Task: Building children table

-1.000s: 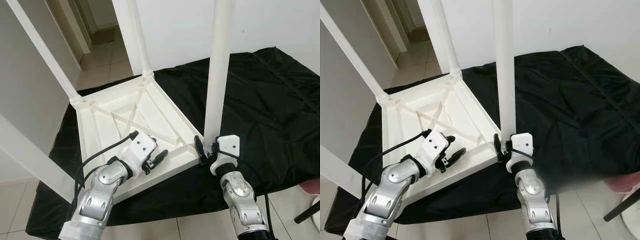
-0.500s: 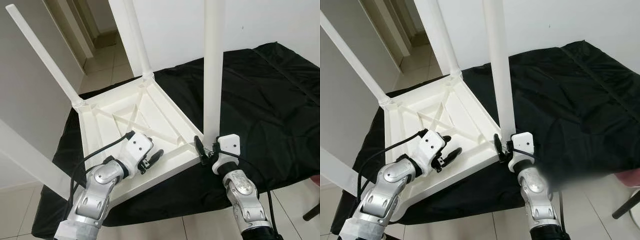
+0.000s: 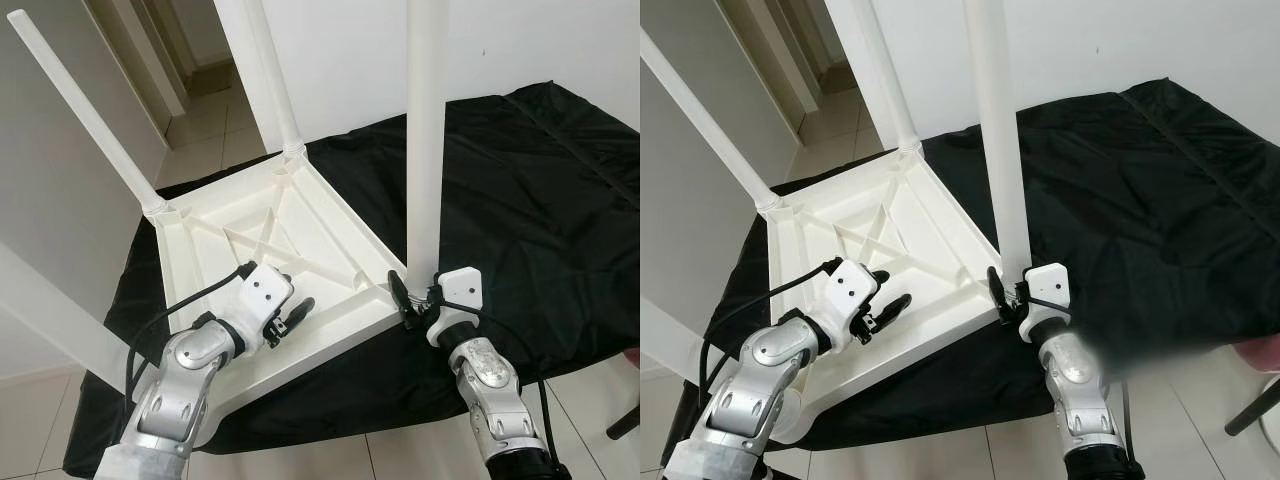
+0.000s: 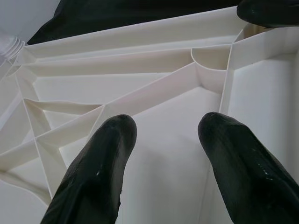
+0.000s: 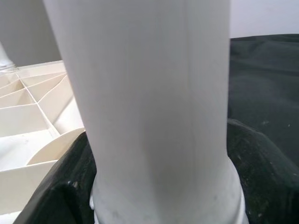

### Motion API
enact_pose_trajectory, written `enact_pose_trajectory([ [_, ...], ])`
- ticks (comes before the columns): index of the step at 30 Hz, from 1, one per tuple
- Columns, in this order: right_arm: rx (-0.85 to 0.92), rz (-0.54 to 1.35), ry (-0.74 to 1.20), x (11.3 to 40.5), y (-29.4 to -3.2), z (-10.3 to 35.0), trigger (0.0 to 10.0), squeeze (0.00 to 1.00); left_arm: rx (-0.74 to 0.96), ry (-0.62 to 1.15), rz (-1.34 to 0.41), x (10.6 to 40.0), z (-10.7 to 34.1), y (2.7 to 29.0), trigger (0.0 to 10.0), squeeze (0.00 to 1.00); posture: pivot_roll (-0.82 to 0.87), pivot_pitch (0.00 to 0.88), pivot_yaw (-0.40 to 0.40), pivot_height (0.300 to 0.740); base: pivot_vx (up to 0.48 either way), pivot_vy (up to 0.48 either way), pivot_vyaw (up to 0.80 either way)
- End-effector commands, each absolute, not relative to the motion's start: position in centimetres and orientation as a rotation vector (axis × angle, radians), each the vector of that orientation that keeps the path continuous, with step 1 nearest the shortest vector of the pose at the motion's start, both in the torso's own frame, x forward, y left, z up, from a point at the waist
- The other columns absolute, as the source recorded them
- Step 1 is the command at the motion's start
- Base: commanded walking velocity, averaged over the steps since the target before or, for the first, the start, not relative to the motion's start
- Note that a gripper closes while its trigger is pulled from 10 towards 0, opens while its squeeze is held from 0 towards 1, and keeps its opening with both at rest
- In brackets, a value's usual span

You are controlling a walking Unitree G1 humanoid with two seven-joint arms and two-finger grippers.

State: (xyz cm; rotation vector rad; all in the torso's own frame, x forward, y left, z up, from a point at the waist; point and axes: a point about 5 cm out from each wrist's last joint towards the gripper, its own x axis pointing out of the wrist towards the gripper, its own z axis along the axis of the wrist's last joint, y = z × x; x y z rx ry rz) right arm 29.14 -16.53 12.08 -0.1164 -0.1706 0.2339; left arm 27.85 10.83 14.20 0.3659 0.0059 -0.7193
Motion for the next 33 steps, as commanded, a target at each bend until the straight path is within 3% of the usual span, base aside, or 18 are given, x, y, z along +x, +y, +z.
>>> enact_pose_trajectory([
  [1, -0.093, 0.253, -0.191, 29.4, -16.0, 12.4, 10.0, 0.0, 0.356, 0.02, -0.606, 28.1, 13.9, 12.1, 10.0, 0.0, 0.0, 0.0, 0.225, 0.74, 0.0, 0.0, 0.0],
  [23, -0.055, 0.358, -0.223, 28.8, -15.0, 13.0, 10.0, 0.0, 0.299, -0.013, -0.502, 29.1, 14.7, 12.3, 10.0, 0.0, 0.01, 0.0, 0.163, 0.74, 0.0, 0.0, 0.0],
  [33, -0.006, 0.359, -0.263, 28.3, -16.2, 14.0, 10.0, 0.0, 0.291, -0.033, -0.469, 29.8, 15.1, 13.0, 10.0, 0.0, 0.01, 0.0, 0.144, 0.74, 0.0, 0.0, 0.0],
])
